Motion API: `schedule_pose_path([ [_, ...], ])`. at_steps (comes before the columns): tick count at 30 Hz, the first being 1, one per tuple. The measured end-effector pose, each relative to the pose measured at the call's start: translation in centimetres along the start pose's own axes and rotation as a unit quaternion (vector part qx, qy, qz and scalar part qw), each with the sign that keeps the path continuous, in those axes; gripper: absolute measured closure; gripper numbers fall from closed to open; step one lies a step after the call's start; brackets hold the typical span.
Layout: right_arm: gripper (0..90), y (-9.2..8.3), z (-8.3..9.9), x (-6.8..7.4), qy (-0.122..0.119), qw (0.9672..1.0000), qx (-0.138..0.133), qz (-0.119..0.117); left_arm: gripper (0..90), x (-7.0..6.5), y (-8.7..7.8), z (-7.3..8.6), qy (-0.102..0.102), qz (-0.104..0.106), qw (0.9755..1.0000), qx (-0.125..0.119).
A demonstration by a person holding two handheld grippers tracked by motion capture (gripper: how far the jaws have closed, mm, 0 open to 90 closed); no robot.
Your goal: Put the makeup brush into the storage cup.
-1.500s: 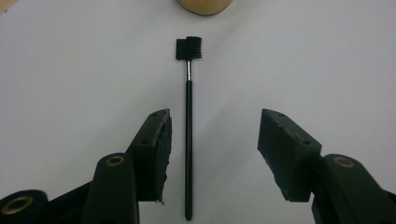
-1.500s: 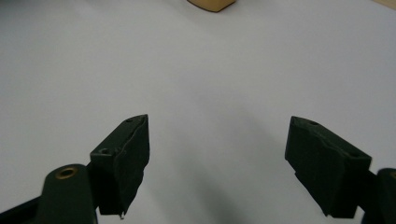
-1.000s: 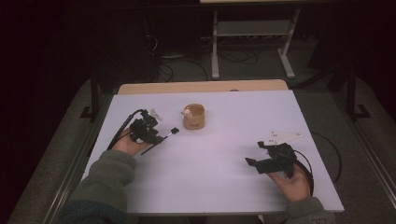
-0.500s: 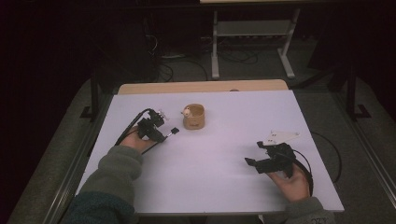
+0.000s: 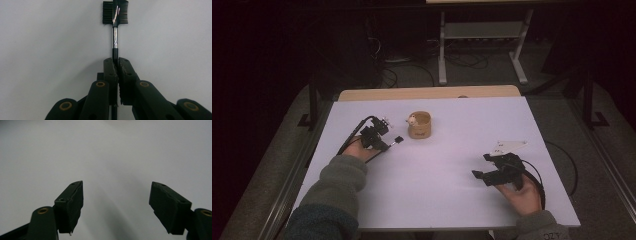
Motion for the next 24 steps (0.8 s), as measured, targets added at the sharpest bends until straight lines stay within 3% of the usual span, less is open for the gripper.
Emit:
schedule_pose_path([
  [6, 30.4, 0.0, -0.1, 0.5, 0.0, 0.9999, -0.013, -0.008, 85.8, -0.1, -0.7, 0.2, 0.002, 0.006, 1.0, -0.002],
  [13, 33.1, 0.3, -0.5, 1.0, 0.006, 0.9992, -0.019, -0.034, 85.8, -1.5, -3.6, -0.1, 0.017, 0.029, 0.9984, -0.046],
  [15, 33.7, 0.3, -0.7, 1.2, 0.008, 0.999, -0.021, -0.04, 85.8, -2.2, -4.7, -0.2, 0.016, 0.037, 0.9968, -0.07],
  [19, 34.5, 0.2, -1.3, 1.5, 0.009, 0.9984, -0.026, -0.049, 85.8, -3.6, -6.8, -0.4, 0.039, 0.051, 0.993, -0.099],
  [24, 35.8, 0.2, -2.6, 1.9, 0.025, 0.9967, -0.036, -0.068, 85.8, -5.7, -9.1, -0.3, 0.049, 0.066, 0.9854, -0.149],
])
Point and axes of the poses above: each handheld gripper's, and its own axes: y roughly forward along the jaws, z roughly out of its underside, x roughly to its left, the point moved 1 cm from there along y, roughly forward along the jaws, and after that the axes turned 12 degrees about -x, right-handed, at the moved point
